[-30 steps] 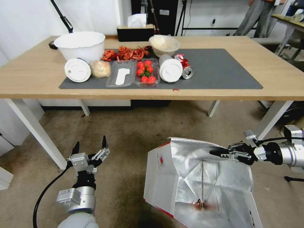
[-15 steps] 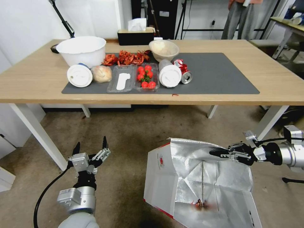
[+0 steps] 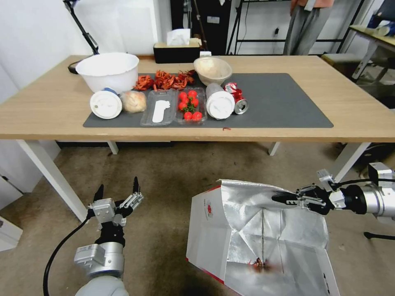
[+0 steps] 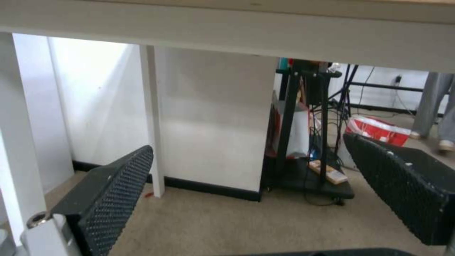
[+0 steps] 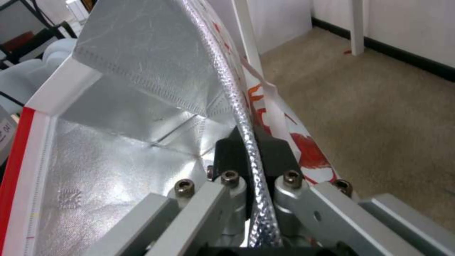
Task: Pick up the food delivery bag from the floor and place it on the table.
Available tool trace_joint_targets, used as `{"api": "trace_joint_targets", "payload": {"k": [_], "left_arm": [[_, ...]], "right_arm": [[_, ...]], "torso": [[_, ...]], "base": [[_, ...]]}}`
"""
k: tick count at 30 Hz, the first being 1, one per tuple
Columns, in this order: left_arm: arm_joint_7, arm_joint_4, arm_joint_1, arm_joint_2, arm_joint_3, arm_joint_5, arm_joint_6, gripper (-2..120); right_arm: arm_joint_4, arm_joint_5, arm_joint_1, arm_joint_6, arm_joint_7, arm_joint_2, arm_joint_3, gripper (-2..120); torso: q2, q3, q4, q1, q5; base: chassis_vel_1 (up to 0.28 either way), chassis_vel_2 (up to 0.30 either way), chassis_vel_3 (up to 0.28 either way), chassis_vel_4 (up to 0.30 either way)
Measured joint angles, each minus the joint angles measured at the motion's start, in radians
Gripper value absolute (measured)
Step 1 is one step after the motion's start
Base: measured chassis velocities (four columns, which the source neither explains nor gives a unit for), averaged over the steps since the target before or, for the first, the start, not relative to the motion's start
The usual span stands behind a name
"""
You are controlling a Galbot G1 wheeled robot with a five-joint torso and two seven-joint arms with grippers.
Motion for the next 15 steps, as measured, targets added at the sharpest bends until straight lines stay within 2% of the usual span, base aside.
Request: {"api": "trace_joint_targets", "payload": {"k": [15], "left_arm": [[-0.003, 0.004, -0.001, -0.002, 0.003, 0.004, 0.001, 100]], "right_arm": [[0.0, 0.0, 0.0, 0.002, -0.001, -0.005, 0.002, 0]], "torso": [[0.06, 0.038, 0.0001, 0.023, 0.0]], "base": [[0.0, 0.0, 0.0, 0.0]]}}
